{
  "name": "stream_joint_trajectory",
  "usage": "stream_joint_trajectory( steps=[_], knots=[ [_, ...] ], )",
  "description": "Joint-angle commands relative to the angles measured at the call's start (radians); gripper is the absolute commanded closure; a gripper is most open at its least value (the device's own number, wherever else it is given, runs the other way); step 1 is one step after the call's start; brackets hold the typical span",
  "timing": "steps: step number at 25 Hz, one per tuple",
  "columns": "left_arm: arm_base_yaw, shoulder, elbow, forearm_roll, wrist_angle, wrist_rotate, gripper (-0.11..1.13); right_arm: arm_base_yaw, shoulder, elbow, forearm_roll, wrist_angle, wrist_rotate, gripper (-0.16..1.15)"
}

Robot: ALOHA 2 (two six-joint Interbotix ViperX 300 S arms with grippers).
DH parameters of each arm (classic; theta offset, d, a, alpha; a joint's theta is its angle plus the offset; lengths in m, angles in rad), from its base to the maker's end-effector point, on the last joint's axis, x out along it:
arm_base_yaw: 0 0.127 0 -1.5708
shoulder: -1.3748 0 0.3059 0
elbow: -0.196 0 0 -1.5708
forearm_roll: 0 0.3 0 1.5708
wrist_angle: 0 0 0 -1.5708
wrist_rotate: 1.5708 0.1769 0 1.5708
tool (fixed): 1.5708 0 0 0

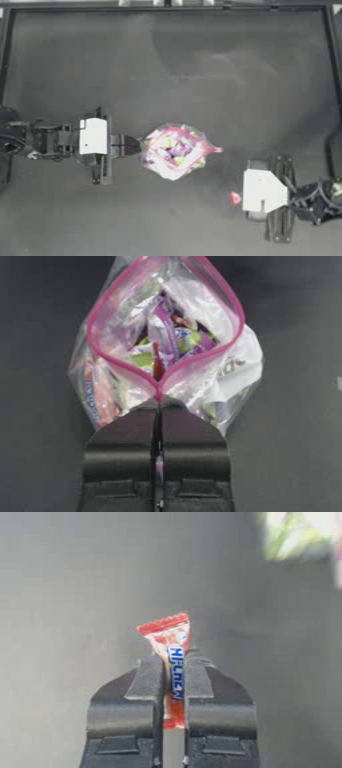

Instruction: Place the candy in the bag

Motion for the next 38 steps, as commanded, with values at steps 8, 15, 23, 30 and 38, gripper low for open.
stream_joint_trajectory(
  steps=[8,15,23,30,38],
  knots=[
    [-0.002,-0.020,-0.018,0.003,-0.032,0.015,0.98,-0.167,-0.063,-0.040,-0.074,-0.178,-0.048,0.69],
    [0.000,-0.020,-0.018,0.003,-0.044,0.017,0.98,-0.272,-0.017,-0.078,-0.087,-0.272,-0.107,0.69],
    [-0.005,-0.017,-0.018,0.003,-0.044,0.018,0.98,-0.348,0.117,-0.144,-0.107,-0.345,-0.158,0.69],
    [-0.005,-0.017,-0.018,0.015,-0.060,0.017,0.98,-0.387,0.195,-0.158,-0.121,-0.394,-0.164,0.69],
    [-0.006,-0.015,-0.015,0.017,-0.061,0.017,0.98,-0.425,0.267,-0.161,-0.147,-0.440,-0.164,0.69]
  ],
)
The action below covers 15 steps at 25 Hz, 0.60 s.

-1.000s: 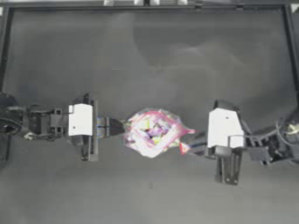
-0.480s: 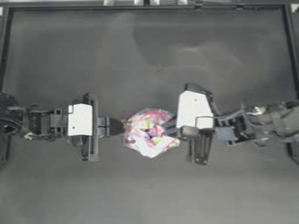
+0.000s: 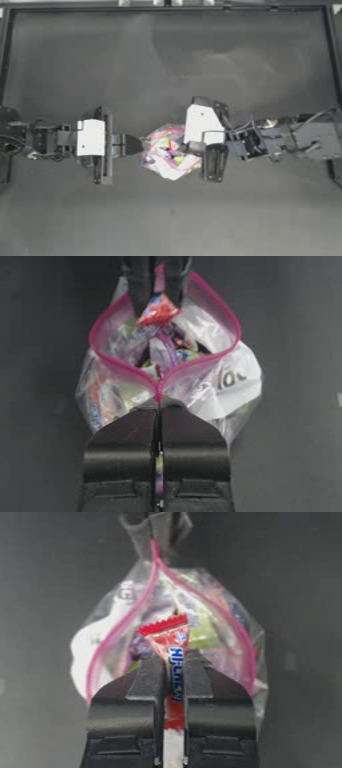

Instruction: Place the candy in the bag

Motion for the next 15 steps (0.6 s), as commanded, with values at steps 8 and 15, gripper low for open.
stream_joint_trajectory(
  steps=[8,15],
  knots=[
    [-0.002,-0.015,-0.015,0.003,-0.008,-0.002,0.98,-0.012,0.023,-0.026,-0.020,-0.021,0.000,0.42],
    [-0.003,-0.014,-0.012,0.002,-0.009,-0.003,0.98,-0.017,0.023,-0.034,-0.017,-0.028,0.005,-0.07]
  ],
)
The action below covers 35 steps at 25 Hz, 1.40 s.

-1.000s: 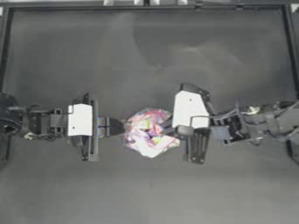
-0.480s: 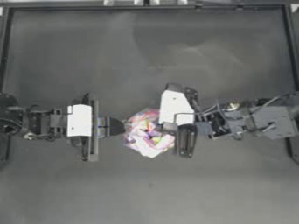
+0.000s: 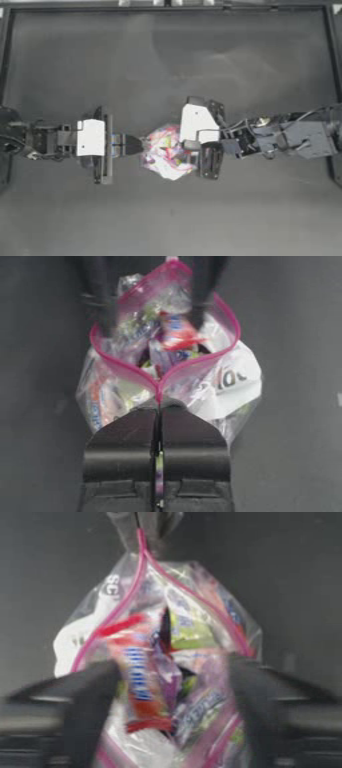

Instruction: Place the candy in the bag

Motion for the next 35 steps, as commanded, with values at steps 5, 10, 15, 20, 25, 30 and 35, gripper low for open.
stream_joint_trajectory(
  steps=[5,10,15,20,25,30,35],
  knots=[
    [0.000,-0.014,-0.011,0.003,-0.006,-0.003,0.98,-0.008,-0.021,-0.028,0.002,0.003,0.002,-0.02],
    [-0.006,-0.014,-0.011,0.003,-0.006,-0.003,0.98,-0.017,-0.029,-0.031,-0.005,0.011,0.000,-0.02],
    [-0.006,-0.014,-0.009,0.003,-0.006,-0.003,0.98,-0.031,-0.060,-0.025,-0.006,0.015,0.000,-0.02],
    [-0.006,-0.014,-0.009,0.003,-0.006,-0.003,0.98,-0.038,-0.067,-0.023,-0.006,0.031,-0.002,-0.02],
    [-0.006,-0.014,-0.009,0.002,-0.006,-0.003,0.98,-0.043,-0.071,-0.021,-0.006,0.031,-0.003,-0.02],
    [-0.006,-0.032,-0.009,0.003,-0.006,-0.002,0.98,-0.043,-0.123,-0.012,-0.008,0.021,-0.003,-0.02],
    [-0.006,-0.080,-0.002,0.008,-0.005,0.003,0.98,-0.043,-0.210,0.017,-0.002,-0.011,0.000,-0.02]
  ],
)
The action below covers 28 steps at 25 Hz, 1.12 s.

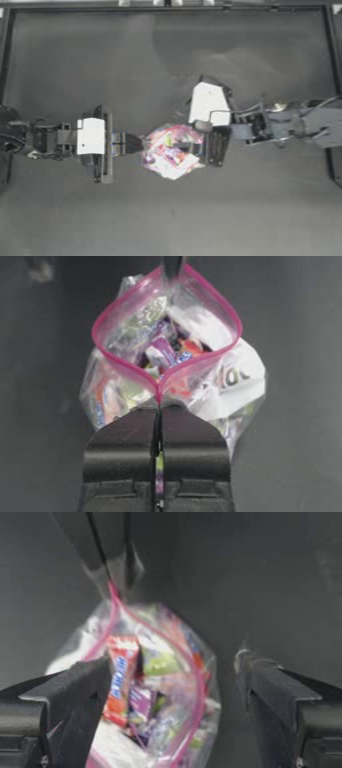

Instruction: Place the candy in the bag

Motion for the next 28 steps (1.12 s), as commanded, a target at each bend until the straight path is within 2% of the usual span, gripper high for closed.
stream_joint_trajectory(
  steps=[1,6,19,24,26,28],
  knots=[
    [0.002,-0.080,0.000,0.006,-0.006,0.009,0.98,-0.002,-0.077,0.011,0.002,-0.029,0.003,-0.02],
    [0.003,-0.135,0.015,0.000,-0.002,0.041,0.98,0.005,-0.117,0.038,0.003,-0.044,0.009,-0.02],
    [0.005,-0.193,0.054,-0.003,0.002,0.040,0.98,0.020,-0.169,0.067,0.005,-0.044,0.014,-0.02],
    [0.006,-0.195,0.071,-0.020,0.002,0.040,0.98,0.023,-0.183,0.077,0.005,-0.046,0.015,-0.02],
    [0.005,-0.195,0.071,-0.018,0.002,0.041,0.96,0.025,-0.187,0.080,0.006,-0.046,0.015,-0.02],
    [0.005,-0.195,0.071,-0.017,0.002,0.043,0.89,0.025,-0.189,0.081,0.009,-0.046,0.015,-0.02]
  ],
)
